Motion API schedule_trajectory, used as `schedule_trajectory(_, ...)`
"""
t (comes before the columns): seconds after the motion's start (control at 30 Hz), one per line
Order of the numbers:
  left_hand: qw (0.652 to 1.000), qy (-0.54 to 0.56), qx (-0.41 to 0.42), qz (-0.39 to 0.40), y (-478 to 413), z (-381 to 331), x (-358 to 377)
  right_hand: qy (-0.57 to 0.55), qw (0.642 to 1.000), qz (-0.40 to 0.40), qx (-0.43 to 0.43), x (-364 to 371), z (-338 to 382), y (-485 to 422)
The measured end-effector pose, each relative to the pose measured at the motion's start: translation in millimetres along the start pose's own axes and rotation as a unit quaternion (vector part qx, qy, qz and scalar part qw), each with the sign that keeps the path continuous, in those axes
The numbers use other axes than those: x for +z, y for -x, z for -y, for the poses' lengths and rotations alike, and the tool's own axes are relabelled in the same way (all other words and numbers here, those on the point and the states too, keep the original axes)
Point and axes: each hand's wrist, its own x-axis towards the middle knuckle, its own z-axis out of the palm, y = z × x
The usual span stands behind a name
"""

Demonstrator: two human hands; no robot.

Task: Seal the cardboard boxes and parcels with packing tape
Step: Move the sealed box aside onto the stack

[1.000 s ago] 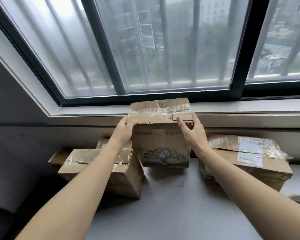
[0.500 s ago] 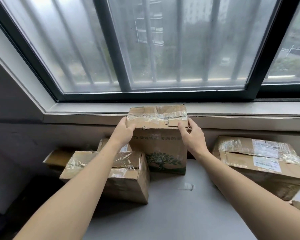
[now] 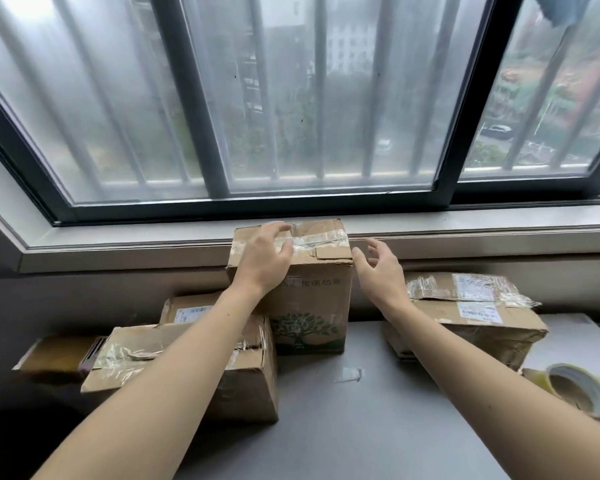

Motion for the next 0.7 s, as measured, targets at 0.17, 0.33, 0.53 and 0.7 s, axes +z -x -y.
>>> schedule_trajectory(0.17,0.996,0.046,0.064,0.043,4.4,-29.3,29.3,0.006,0.997,-0.080,-0.008,-27.1,-7.9,16.0)
schedule_trajectory(0.33,0.987,0.088,0.101,0.093,14.7,-62.4,72.7,0.039,0.994,-0.106,0.002,-71.1,-30.5,20.5)
schedule_trajectory(0.53,0.979,0.089,0.103,0.155,20.0,-95.8,148.0,0.081,0.992,-0.092,0.023,-126.8,-75.0,10.2)
schedule_trajectory(0.7,0.979,0.061,0.035,0.189,22.7,-113.5,215.4,0.109,0.992,-0.041,0.041,-172.3,-130.2,-16.8)
